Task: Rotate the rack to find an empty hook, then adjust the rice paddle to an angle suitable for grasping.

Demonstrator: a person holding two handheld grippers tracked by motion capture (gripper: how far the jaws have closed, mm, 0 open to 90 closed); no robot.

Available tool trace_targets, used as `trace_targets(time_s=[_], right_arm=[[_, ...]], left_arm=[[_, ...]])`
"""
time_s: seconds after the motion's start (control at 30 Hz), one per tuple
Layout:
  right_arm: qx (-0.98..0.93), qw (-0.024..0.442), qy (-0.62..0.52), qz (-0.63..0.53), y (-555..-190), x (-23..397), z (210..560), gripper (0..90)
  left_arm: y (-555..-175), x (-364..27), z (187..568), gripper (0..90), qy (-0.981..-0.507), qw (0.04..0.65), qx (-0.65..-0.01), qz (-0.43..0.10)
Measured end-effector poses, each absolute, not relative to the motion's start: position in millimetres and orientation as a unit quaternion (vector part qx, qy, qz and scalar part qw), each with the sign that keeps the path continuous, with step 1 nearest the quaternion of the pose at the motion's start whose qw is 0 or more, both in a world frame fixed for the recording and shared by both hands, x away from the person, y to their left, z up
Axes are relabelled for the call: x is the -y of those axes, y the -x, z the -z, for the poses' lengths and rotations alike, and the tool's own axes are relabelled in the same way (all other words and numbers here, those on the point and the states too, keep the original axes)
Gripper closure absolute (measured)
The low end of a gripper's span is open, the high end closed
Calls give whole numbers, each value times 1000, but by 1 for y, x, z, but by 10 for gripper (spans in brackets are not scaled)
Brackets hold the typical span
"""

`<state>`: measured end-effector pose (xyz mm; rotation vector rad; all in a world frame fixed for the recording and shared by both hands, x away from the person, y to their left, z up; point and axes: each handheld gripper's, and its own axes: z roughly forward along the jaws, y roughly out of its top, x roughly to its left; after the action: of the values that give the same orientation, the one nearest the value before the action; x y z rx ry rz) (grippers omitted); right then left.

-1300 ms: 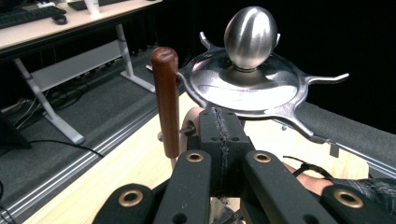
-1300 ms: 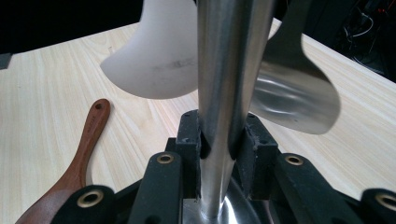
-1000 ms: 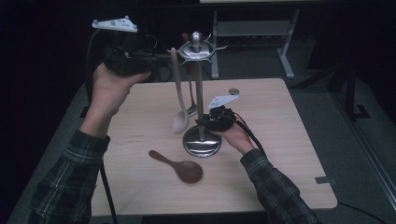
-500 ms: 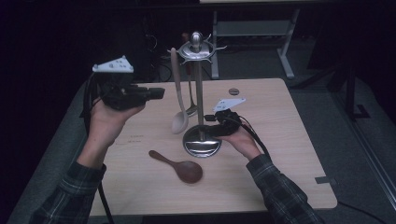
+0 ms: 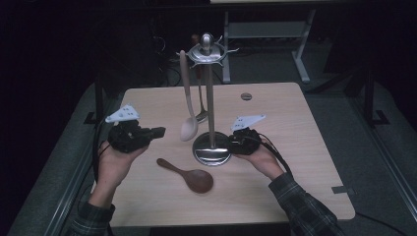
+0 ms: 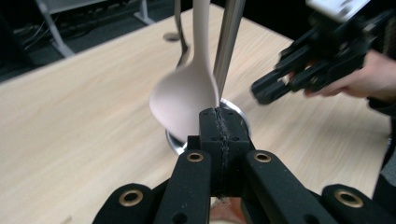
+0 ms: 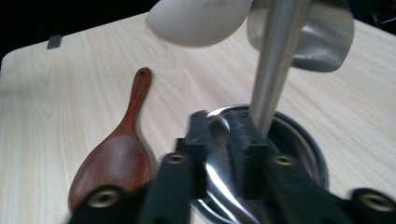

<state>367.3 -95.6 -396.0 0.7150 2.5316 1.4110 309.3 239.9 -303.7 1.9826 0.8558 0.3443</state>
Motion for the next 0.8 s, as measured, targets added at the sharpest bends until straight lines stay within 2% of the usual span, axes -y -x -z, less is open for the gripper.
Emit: trace_targets(time_s=[0.07, 0.1, 0.47, 0.8], right_arm=[[-849, 73, -234, -469, -365, 95, 398, 892], [-851, 69, -229, -467, -365, 94, 400, 896], [-861, 47, -219, -456, -364, 82, 415, 897], [-878, 27, -200, -433, -360, 58, 435, 897]], left_arm=[[-307, -241, 318, 900, -807, 454, -352, -140], [-306, -241, 326, 900, -806, 451, -356, -138], [-304, -244, 406, 900, -819, 407, -388, -112], [-306, -240, 443, 900, -834, 371, -400, -83]])
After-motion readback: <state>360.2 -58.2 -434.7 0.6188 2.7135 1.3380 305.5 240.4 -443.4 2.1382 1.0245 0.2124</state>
